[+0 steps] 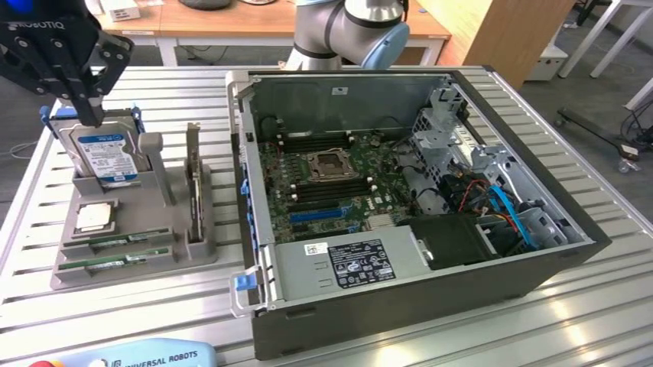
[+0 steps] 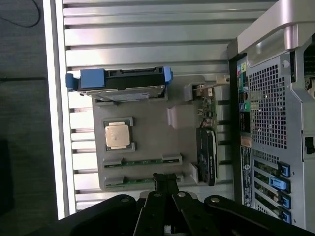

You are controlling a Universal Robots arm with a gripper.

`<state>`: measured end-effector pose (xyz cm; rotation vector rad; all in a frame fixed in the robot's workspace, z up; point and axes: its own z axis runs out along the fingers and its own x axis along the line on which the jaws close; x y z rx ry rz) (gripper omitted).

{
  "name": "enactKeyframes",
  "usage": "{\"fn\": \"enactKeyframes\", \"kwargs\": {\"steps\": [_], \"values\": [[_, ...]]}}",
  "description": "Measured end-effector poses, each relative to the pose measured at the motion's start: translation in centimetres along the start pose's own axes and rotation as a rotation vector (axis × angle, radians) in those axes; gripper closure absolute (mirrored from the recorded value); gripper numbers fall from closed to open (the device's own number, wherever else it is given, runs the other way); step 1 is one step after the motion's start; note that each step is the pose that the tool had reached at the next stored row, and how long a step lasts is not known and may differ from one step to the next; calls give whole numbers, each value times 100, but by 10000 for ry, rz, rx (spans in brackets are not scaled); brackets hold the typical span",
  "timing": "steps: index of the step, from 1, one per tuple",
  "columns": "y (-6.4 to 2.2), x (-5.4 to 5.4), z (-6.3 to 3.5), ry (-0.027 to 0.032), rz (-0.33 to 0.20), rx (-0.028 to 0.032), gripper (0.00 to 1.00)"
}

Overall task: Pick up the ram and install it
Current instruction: 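Reach for the ram, then pick up the ram and move it above insertion slot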

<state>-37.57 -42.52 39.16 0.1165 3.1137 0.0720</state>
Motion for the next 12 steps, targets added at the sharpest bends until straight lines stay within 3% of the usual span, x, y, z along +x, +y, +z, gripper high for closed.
{"fn": "enactKeyframes", "kwargs": {"steps": [12], "values": [[-4,1,0,0,1,0,90]]}}
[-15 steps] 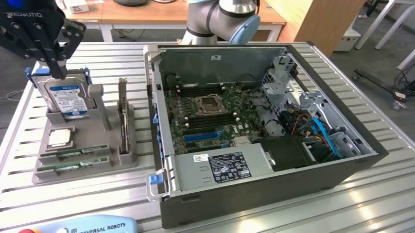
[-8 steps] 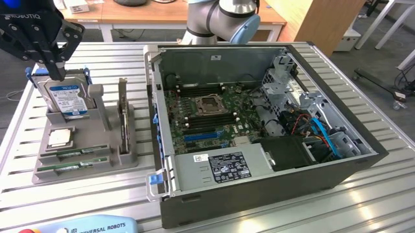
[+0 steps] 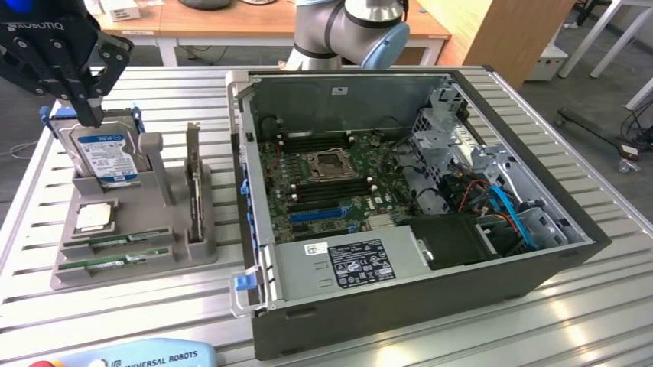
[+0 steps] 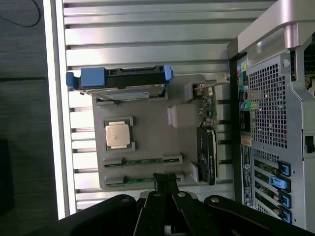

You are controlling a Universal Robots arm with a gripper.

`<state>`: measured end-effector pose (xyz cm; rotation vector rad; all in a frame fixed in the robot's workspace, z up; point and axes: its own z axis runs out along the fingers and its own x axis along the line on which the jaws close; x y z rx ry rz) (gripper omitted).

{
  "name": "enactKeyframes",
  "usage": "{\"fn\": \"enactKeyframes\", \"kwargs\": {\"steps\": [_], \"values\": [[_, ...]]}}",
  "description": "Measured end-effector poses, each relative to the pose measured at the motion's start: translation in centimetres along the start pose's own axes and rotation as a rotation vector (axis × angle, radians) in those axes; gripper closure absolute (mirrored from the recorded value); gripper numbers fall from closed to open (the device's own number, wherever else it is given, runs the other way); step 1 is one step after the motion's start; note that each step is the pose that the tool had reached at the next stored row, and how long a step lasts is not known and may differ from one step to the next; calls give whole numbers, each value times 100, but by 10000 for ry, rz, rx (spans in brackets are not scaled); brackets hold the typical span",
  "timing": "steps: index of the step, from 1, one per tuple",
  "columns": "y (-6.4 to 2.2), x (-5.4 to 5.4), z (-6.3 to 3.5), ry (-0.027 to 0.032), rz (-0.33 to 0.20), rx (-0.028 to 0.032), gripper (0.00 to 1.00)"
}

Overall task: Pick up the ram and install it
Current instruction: 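Pick up the ram and move it above insertion slot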

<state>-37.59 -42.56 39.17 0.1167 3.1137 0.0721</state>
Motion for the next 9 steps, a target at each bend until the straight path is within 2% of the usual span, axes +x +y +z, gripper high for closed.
{"fn": "enactKeyframes", "kwargs": {"steps": [5,9], "values": [[0,0,0,3,-58,-1,90],[0,1,0,20,-417,-10,90]]}}
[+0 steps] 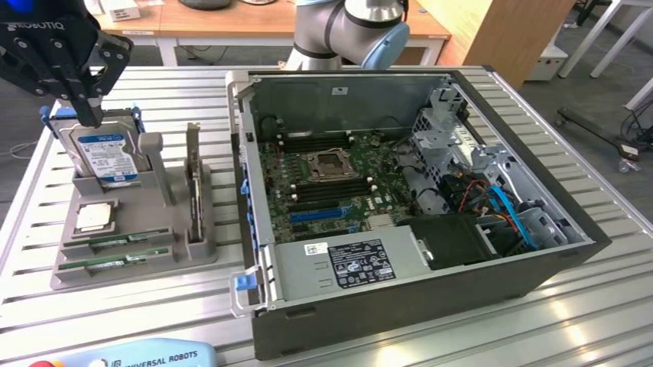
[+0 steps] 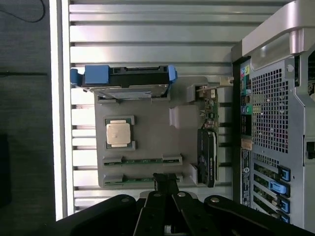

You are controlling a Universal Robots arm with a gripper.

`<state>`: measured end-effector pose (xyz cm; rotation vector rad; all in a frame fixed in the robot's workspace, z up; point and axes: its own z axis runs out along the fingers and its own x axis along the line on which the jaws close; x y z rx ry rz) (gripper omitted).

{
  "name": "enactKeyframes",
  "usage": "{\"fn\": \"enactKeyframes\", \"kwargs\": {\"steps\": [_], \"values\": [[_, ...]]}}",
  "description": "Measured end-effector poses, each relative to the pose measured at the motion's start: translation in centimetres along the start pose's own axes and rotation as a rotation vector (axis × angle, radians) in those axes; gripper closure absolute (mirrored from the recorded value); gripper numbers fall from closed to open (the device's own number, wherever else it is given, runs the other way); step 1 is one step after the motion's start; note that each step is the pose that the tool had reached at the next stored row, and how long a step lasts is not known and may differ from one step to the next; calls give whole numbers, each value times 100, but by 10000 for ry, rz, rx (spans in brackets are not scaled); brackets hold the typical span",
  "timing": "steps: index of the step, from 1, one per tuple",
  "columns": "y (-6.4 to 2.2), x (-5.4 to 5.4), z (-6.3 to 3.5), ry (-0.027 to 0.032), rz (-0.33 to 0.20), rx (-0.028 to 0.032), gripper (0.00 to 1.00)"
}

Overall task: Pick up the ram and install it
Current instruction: 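Pick up the ram and move it above insertion slot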

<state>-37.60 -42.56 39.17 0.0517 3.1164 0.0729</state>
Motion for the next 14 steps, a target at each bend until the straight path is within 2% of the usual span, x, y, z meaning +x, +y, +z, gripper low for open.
{"fn": "enactKeyframes", "kwargs": {"steps": [6,14], "values": [[0,1,0,36,-775,-18,90],[0,1,0,98,-2078,-48,90]]}}
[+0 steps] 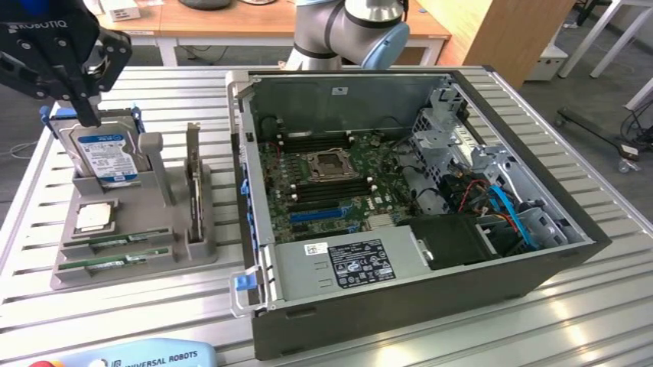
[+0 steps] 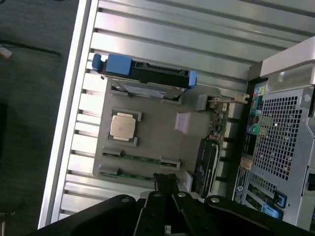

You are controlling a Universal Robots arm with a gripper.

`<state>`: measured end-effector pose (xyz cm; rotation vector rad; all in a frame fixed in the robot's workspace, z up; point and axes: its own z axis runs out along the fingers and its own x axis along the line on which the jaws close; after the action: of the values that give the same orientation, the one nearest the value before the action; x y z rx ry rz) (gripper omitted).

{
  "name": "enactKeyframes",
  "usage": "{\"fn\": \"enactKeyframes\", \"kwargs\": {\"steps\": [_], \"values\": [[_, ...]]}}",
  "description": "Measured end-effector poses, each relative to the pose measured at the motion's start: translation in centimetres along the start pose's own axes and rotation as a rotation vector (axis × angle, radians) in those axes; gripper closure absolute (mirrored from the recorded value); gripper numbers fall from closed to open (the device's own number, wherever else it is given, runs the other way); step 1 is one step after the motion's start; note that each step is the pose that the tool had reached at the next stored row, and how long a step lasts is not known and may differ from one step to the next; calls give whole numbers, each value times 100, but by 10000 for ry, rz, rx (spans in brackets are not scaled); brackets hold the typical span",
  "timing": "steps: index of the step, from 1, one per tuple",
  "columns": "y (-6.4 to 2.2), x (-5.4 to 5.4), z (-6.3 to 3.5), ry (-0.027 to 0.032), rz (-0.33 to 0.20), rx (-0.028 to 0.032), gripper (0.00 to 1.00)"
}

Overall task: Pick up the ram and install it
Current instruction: 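Pick up the ram and move it above insertion slot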

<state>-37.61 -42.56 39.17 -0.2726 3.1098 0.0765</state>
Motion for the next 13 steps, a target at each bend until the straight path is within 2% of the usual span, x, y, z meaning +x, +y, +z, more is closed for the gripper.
{"fn": "enactKeyframes", "kwargs": {"steps": [13], "values": [[0,0,0,109,-2329,-54,90]]}}
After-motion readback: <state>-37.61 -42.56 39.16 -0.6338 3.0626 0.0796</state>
